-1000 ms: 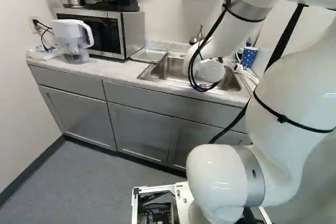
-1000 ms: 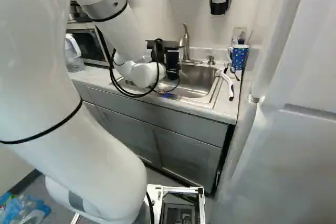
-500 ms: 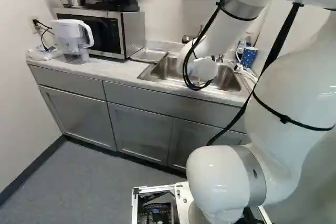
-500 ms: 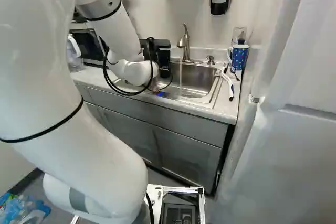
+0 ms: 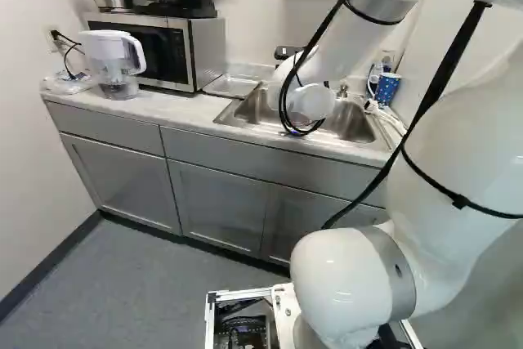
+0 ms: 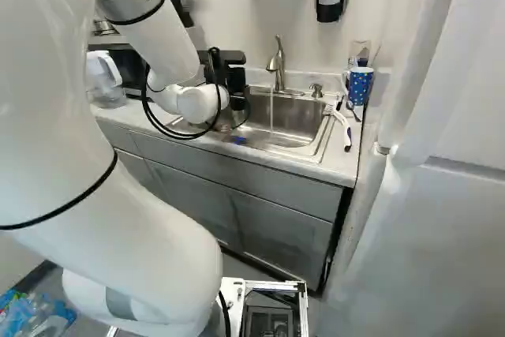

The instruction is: Rinse the cup and place it in the tray

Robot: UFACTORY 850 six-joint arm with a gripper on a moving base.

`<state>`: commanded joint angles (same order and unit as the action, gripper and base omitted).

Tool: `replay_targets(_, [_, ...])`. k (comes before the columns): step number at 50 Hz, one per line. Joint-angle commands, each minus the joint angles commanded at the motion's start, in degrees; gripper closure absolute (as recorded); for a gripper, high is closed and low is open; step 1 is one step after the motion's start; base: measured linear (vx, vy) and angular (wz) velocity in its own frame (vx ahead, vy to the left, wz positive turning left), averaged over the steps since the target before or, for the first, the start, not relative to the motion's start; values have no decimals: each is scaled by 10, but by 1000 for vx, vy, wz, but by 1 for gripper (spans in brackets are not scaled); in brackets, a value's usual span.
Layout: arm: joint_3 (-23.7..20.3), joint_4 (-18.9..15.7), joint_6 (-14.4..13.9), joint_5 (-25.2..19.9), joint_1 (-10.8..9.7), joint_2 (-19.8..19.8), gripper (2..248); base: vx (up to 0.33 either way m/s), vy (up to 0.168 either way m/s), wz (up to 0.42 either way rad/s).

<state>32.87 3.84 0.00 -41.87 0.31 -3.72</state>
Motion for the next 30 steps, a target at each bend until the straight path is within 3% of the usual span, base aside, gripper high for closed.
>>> replay_targets(30, [14,0,0,22,24,-26,130,0,0,0])
